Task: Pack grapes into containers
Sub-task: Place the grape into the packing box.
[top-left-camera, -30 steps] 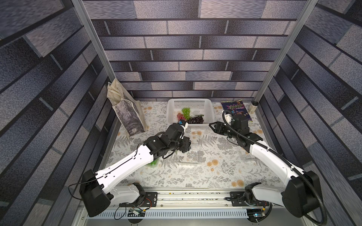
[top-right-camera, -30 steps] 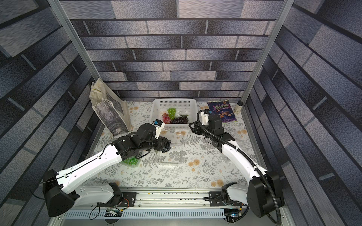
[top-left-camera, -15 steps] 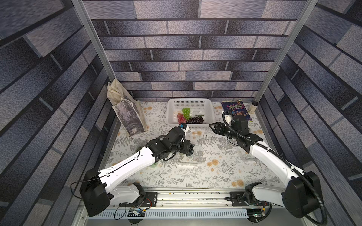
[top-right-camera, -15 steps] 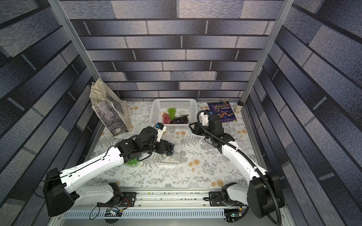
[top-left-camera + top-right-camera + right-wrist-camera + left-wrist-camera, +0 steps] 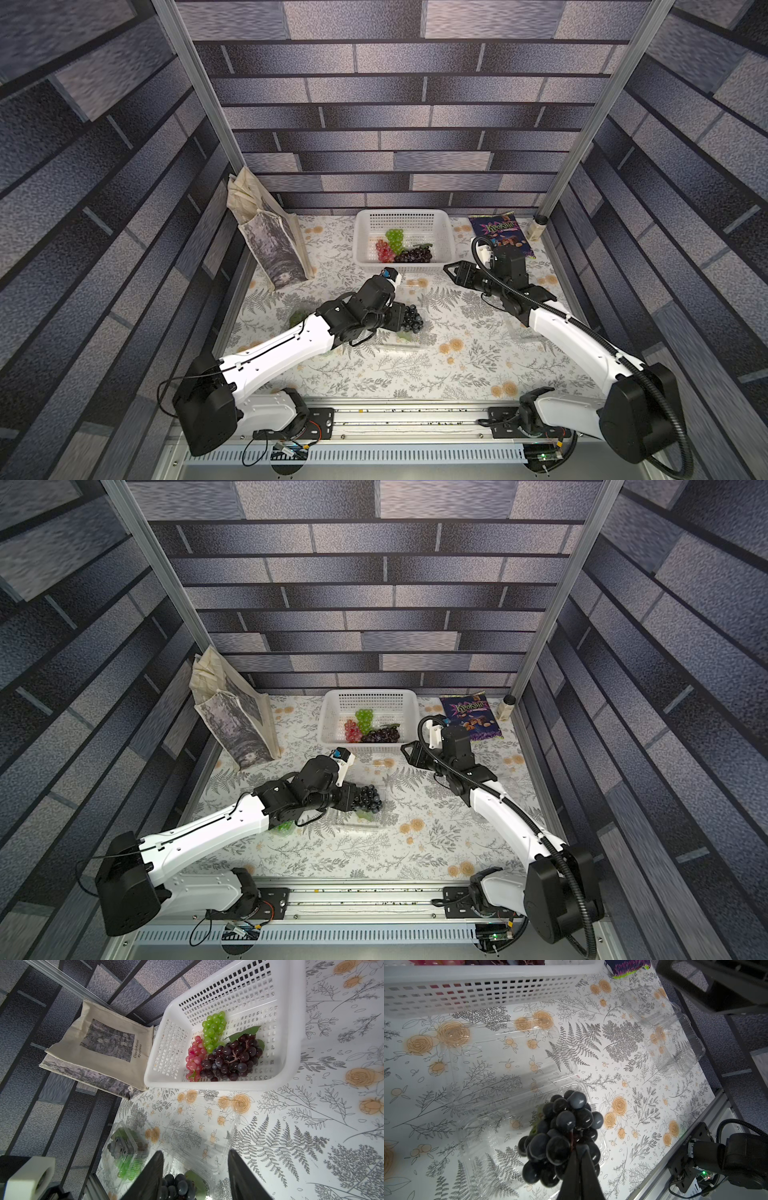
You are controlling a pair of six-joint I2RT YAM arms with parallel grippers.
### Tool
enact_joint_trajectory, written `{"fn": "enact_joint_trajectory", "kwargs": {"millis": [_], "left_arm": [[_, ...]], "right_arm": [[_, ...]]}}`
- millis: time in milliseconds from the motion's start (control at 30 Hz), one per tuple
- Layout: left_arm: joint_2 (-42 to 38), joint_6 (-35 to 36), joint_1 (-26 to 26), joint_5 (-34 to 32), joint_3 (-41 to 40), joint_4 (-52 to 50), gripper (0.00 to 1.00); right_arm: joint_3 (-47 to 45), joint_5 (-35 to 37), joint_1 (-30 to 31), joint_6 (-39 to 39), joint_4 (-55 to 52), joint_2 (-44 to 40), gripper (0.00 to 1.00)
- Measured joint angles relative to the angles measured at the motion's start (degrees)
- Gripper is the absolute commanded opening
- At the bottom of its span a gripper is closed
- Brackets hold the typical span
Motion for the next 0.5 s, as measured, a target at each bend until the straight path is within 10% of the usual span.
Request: {"fn": "enact_joint_trajectory", "kwargs": {"millis": [167, 500], "left_arm": [[1.29, -1.33, 0.0, 0.28, -3.19, 2.01, 0.1], [2.03, -3.08, 0.0, 0.83, -5.38, 4.39, 0.57]], "right_arm": [[-0.04, 0.0, 0.0, 0.04, 0.07, 0.0, 0.52], [-0.26, -0.44, 0.35, 0.26, 0.79, 0.0, 0.53]]}}
